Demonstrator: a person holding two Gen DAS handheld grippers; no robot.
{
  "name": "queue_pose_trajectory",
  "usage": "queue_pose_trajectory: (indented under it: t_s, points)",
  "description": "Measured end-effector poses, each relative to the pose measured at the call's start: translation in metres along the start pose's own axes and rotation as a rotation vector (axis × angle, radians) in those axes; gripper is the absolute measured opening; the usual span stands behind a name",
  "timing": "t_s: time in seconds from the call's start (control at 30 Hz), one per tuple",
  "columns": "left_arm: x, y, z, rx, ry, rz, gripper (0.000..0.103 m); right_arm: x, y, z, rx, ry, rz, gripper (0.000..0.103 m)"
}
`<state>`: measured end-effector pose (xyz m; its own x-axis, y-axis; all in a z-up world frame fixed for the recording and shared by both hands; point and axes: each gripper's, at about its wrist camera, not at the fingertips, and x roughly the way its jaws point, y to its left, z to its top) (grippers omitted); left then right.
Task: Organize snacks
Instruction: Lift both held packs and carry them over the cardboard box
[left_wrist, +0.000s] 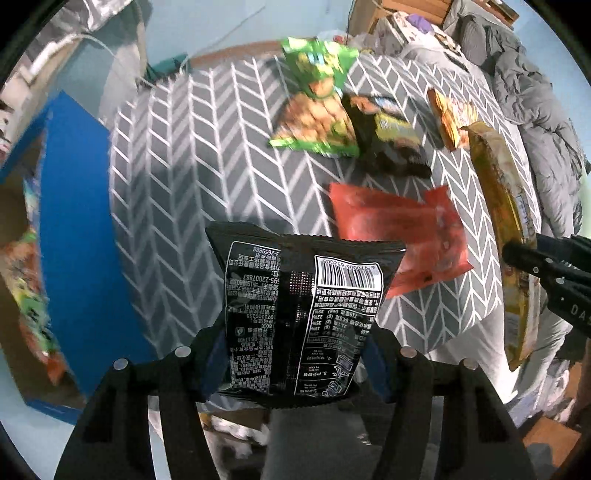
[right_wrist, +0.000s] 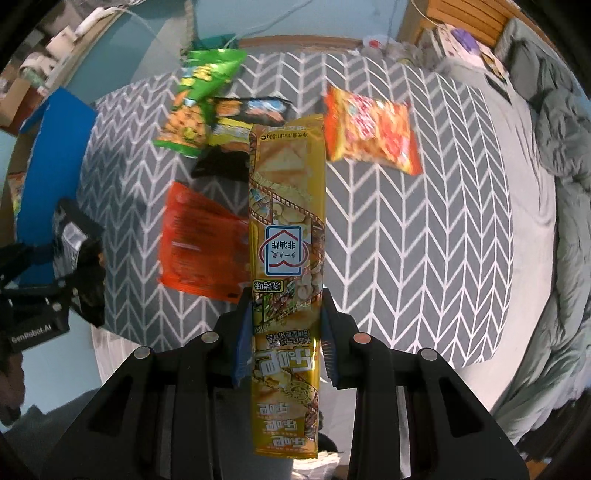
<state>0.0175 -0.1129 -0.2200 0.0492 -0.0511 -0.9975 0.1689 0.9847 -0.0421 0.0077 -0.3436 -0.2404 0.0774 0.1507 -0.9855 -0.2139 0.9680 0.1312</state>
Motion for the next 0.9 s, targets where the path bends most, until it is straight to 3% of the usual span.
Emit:
queue_pose_trajectory:
  t_s: [0.3,0.9]
  points:
    - [-0.038,0.041,-0.011,-0.027,-0.101,0.031,0.064,-0.023,0.035,0.02,-0.091,-0.026,0.017,0.031]
    - [-0.095,0.154,-0.04,-0.285,-0.219,0.079,0.064,-0.056,0.16,0.076,-0.31,-0.077,0.121,0.031]
